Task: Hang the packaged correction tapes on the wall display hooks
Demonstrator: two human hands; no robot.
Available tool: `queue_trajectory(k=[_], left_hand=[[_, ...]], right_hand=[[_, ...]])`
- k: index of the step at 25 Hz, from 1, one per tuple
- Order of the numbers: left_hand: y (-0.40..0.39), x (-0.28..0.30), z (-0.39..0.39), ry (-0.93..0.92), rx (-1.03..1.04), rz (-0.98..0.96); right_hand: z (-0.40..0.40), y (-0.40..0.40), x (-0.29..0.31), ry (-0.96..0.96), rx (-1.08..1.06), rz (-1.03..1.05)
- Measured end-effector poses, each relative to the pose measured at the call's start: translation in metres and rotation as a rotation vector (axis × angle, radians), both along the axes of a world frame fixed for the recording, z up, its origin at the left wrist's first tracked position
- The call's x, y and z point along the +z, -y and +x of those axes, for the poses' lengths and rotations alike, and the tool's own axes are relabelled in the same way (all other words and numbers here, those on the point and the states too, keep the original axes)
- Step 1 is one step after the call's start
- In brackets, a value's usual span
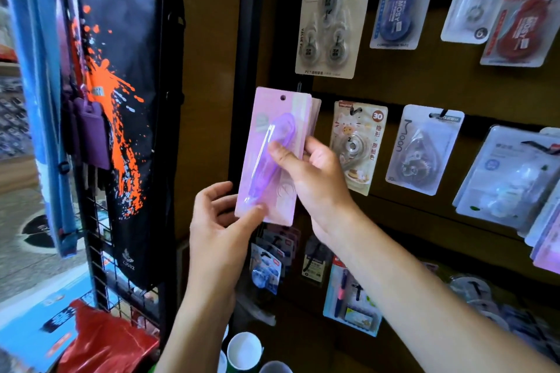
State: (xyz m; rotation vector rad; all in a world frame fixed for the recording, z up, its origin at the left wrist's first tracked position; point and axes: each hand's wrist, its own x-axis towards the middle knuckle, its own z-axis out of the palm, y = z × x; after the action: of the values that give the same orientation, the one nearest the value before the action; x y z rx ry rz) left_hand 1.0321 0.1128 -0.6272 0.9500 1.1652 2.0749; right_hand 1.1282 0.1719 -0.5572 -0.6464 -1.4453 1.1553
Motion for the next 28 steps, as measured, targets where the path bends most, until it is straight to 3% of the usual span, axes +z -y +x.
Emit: queue_trajectory(k=[5,15,28], left_hand=[[0.001,0.001,-0.006,0.07,0.009,-0.008],[0.004,0.0,-0.012,0.093,0.023,-0.026],[0.008,0.0,-0.012,0.086,-0.002,-0.024]], right_hand=[[-0.016,-0.027,0.01,0.086,-0.13,-0.026],[-0.034,-0.029,0.001,0.039,-0.247,-0.004],[-0.018,-0.084,0.003,0.291,-0.347,-0.378]])
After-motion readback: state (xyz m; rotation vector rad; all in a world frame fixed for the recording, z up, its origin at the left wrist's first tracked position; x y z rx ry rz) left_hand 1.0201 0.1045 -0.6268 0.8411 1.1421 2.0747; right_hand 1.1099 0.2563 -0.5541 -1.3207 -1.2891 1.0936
